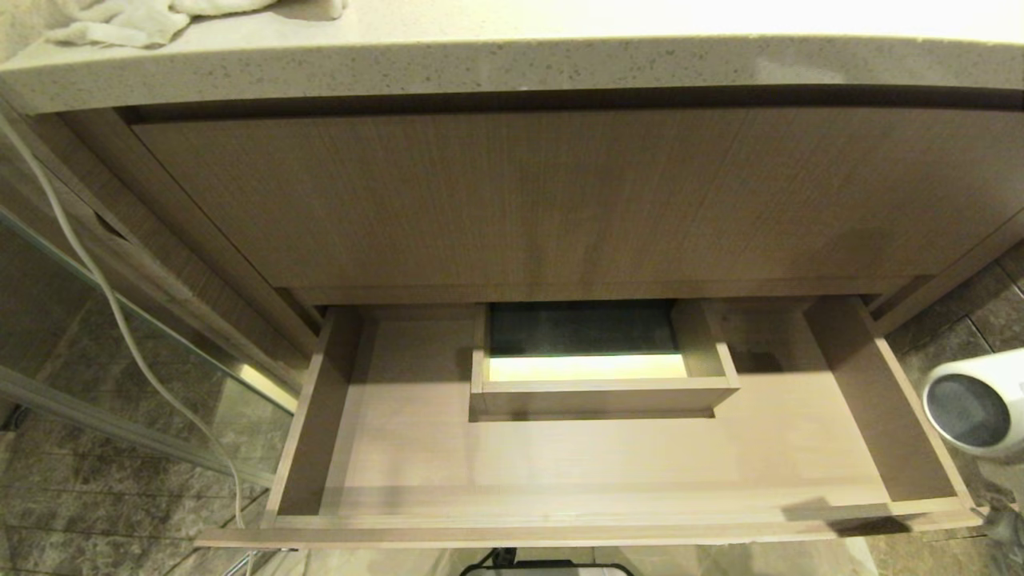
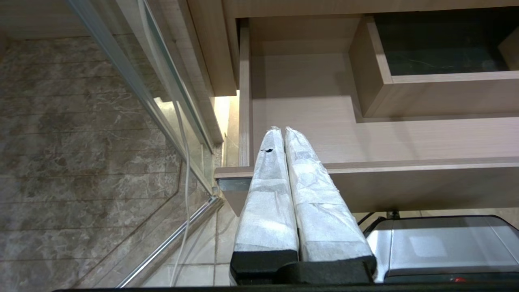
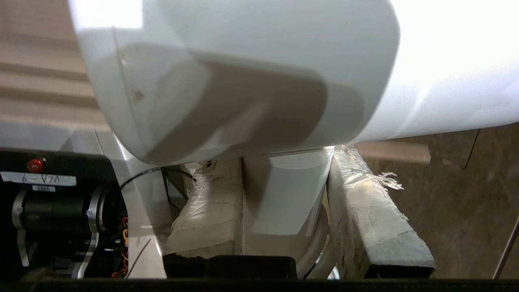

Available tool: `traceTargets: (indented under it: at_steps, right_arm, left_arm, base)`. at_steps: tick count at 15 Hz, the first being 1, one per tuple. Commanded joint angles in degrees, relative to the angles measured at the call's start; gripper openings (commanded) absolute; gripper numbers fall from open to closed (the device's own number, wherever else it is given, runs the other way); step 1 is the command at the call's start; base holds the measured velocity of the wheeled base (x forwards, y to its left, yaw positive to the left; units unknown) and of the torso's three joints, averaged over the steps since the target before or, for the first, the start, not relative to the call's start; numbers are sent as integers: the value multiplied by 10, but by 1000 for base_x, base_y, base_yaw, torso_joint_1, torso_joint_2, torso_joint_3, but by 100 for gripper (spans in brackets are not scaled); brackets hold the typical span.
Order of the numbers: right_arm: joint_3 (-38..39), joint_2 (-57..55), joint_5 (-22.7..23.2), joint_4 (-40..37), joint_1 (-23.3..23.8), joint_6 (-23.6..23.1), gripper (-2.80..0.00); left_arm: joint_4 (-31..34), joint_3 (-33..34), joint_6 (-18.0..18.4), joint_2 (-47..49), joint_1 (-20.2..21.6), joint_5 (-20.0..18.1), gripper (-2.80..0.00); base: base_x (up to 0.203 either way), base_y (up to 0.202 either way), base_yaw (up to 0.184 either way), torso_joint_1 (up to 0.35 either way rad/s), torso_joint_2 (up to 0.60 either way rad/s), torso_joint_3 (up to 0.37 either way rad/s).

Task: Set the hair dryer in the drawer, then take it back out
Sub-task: Put it into the drawer

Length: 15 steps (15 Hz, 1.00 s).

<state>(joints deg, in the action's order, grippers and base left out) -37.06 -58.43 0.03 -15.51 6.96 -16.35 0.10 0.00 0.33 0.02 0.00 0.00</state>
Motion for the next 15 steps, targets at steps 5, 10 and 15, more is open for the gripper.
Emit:
traceTargets:
  at_steps: [5, 10, 15]
  right_arm:
    - [-173, -297, 6, 2, 15, 0, -280]
    - [-202, -385, 3, -12, 33, -8, -280]
    - [-240, -466, 1, -17, 40, -30, -280]
  left_arm:
    - [0, 1, 0, 1, 0, 0, -280]
    - [1, 1, 0, 0, 0, 0, -280]
    - [0, 1, 0, 1, 0, 0, -280]
  base:
    - [0, 0, 0, 30, 15, 43]
    - [0, 0, 0, 3, 3, 12]
    - [0, 0, 0, 0, 0, 0]
